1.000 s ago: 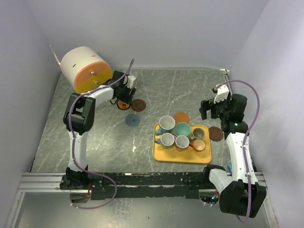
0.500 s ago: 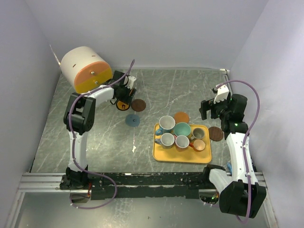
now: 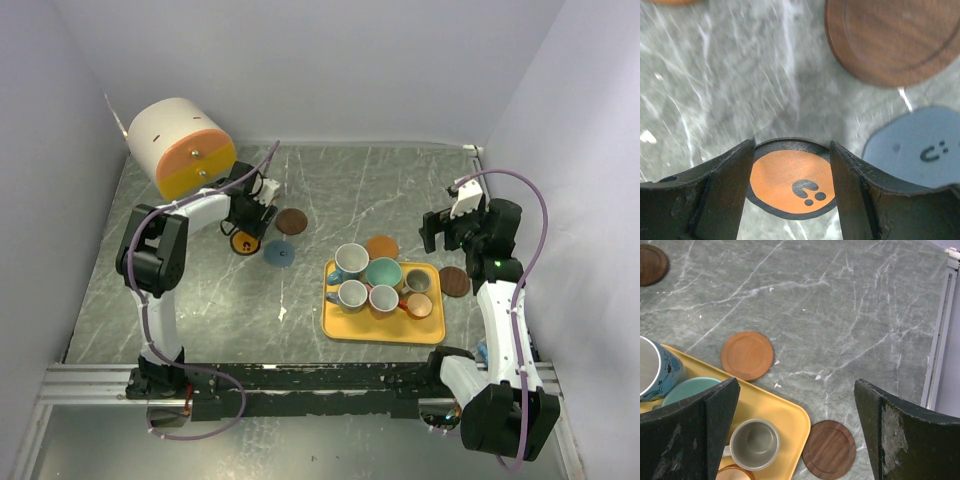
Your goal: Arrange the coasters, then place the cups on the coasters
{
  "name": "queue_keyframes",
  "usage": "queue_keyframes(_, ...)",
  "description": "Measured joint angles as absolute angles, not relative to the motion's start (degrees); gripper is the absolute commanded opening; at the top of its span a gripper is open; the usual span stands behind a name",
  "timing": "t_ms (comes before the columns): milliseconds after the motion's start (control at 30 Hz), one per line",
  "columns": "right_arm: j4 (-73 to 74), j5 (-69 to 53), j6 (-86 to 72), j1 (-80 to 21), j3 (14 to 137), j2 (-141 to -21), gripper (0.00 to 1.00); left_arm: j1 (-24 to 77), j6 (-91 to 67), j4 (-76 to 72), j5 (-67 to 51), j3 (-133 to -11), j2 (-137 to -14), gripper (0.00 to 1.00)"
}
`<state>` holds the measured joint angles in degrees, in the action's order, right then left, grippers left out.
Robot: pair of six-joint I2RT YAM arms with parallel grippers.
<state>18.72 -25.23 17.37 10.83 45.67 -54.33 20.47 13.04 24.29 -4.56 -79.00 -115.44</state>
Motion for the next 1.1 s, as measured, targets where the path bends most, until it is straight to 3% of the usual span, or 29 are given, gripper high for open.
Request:
queue_keyframes(433, 18.7, -25.4, 17.6, 10.8, 45.6, -54.4, 1.00, 20.4, 13.0, 27.7, -6.1, -75.0, -111.9, 0.74)
queue_keyframes(933, 18.7, -25.5, 17.6, 10.9, 45.6, -54.9, 1.00, 20.3, 14.1, 23.1, -9.8, -74.7, -103.5, 0.86)
queue_keyframes(1100, 18.9, -24.4, 17.8, 10.9, 45.6, -55.0, 1.00, 20.4, 14.8, 18.1, -14.4, -73.0, -100.2, 0.96)
